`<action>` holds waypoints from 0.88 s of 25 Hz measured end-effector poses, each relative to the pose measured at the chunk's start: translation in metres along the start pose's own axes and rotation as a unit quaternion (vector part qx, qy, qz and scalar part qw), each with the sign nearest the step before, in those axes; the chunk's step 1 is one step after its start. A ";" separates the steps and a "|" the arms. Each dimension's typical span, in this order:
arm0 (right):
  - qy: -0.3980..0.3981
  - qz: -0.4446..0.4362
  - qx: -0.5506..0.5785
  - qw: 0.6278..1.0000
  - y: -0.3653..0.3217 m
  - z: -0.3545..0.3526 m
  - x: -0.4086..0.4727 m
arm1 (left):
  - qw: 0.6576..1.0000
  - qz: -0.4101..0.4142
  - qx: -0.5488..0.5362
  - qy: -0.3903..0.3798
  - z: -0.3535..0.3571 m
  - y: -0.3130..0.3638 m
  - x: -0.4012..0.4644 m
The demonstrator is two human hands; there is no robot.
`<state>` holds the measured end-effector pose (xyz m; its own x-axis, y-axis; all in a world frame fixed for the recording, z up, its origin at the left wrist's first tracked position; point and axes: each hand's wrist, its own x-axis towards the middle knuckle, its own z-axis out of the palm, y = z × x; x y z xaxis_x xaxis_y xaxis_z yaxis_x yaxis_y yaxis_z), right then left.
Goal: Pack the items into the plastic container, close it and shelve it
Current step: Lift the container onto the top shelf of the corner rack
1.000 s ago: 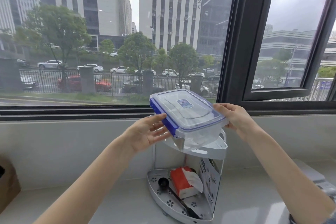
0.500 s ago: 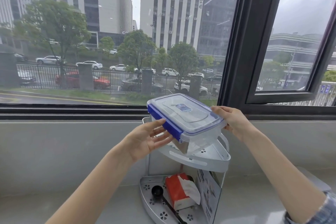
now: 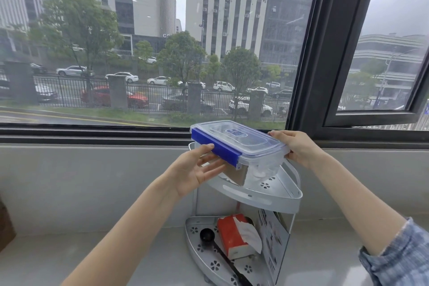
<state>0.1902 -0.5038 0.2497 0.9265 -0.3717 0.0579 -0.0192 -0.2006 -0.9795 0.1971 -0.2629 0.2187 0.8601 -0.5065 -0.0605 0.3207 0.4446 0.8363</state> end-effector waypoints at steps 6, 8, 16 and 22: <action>0.002 0.003 -0.009 1.000 -0.001 -0.004 0.005 | 1.000 -0.007 -0.008 -0.003 0.004 -0.003 0.001; 0.016 -0.002 -0.027 1.000 0.003 -0.005 0.008 | 1.000 -0.019 0.000 -0.005 0.006 -0.008 0.000; 0.025 -0.038 -0.163 0.986 0.004 -0.001 0.010 | 1.000 -0.019 0.015 0.004 0.003 -0.014 -0.002; 0.095 -0.112 -0.325 0.934 0.010 0.009 0.004 | 0.997 -0.039 0.068 0.020 -0.001 -0.019 -0.001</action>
<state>0.1966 -0.4989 0.2383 0.8528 -0.3951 0.3416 -0.1132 -0.7783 -0.6175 0.1908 -0.2698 0.2021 0.8507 -0.5046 -0.1473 0.3326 0.2998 0.8941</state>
